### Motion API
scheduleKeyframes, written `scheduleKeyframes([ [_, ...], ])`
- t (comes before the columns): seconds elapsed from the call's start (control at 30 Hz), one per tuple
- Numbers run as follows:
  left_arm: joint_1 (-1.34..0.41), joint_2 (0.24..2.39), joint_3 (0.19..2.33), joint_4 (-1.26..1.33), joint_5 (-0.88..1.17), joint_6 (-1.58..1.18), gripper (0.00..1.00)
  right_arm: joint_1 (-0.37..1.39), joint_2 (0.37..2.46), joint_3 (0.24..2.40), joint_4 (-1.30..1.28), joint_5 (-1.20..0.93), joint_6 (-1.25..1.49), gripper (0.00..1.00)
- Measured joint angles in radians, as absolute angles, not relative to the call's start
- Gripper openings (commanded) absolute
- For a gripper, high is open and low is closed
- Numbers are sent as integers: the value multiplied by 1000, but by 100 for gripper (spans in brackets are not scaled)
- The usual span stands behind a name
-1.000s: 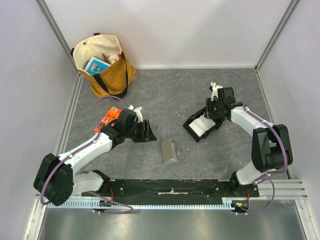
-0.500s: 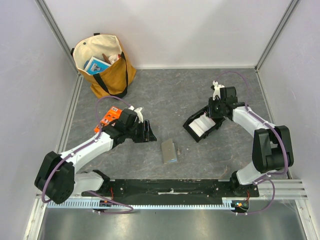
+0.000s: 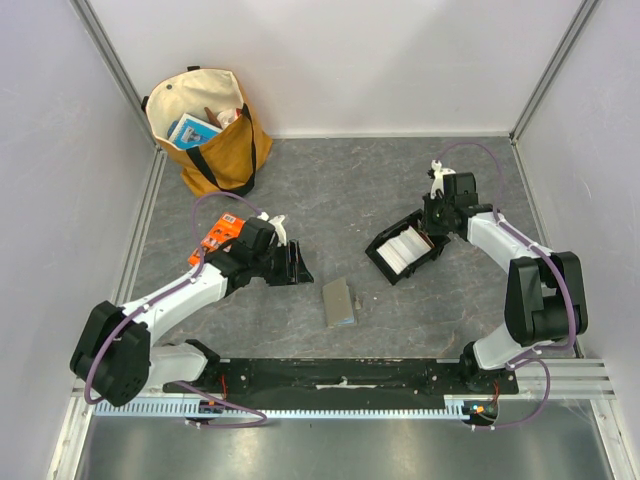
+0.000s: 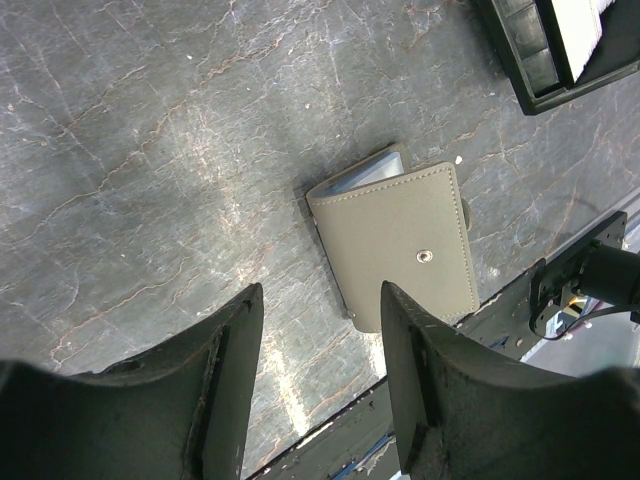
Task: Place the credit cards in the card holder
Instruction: Pick up the credit card from the storage box.
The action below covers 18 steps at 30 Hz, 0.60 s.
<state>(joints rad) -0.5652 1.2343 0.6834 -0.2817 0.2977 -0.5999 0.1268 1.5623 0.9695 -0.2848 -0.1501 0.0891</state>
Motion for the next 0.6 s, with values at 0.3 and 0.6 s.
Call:
scheduleKeyframes([
  [0.3,-565,1238,683,-281,298,-599,56,146,1574,1013,-325,-55,92,20],
  [0.6,-565,1253,683,-279,298,-598,56,209,1633,1032,-350,68,73,27],
])
